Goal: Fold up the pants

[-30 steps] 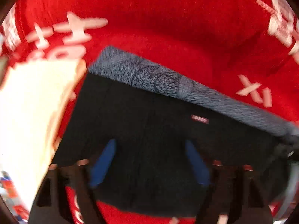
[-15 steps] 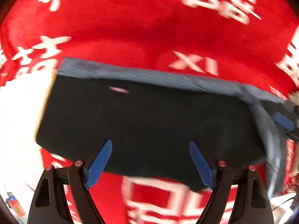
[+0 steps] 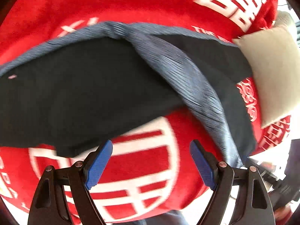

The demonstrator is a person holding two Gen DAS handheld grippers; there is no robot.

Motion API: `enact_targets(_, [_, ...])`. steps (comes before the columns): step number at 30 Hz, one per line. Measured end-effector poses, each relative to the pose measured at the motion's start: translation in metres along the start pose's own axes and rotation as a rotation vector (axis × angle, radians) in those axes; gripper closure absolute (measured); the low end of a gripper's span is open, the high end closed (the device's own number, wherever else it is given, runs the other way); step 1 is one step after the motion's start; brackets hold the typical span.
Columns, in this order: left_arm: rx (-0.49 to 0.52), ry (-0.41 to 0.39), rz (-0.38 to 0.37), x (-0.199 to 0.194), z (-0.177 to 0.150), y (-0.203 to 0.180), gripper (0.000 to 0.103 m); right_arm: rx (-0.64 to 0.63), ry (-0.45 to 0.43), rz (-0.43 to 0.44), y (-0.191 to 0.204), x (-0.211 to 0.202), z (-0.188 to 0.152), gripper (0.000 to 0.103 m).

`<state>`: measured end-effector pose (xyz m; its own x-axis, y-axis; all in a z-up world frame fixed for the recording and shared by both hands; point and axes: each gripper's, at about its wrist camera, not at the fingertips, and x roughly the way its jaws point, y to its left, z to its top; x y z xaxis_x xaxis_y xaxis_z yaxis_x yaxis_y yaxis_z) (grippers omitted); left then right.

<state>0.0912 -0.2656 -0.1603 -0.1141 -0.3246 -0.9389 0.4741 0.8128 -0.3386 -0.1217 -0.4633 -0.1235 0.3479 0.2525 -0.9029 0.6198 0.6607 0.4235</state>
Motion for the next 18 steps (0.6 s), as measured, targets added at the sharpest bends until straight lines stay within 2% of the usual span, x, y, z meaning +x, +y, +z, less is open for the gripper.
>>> enact_targets(2, [0.013, 0.001, -0.032, 0.005, -0.003, -0.01, 0.018, 0.026, -0.008, -0.058, -0.02, -0.007, -0.019, 0.04])
enact_targets(5, [0.039, 0.014, -0.036, 0.011, -0.008, -0.027, 0.018, 0.077, -0.035, -0.149, -0.05, -0.011, -0.048, 0.04])
enact_targets(8, [0.067, 0.022, -0.051, 0.014, -0.008, -0.037, 0.018, 0.103, -0.053, -0.195, -0.068, -0.01, -0.058, 0.04])
enact_targets(13, [0.082, 0.04, -0.063, 0.024, -0.006, -0.053, 0.018, 0.115, -0.07, -0.19, -0.093, -0.011, -0.064, 0.04])
enact_targets(17, [0.087, 0.045, -0.05, 0.035, -0.004, -0.064, 0.018, 0.07, -0.091, -0.109, -0.101, -0.01, -0.058, 0.041])
enact_targets(18, [0.083, 0.046, -0.049, 0.038, -0.003, -0.066, 0.018, 0.061, -0.083, -0.086, -0.097, -0.003, -0.053, 0.044])
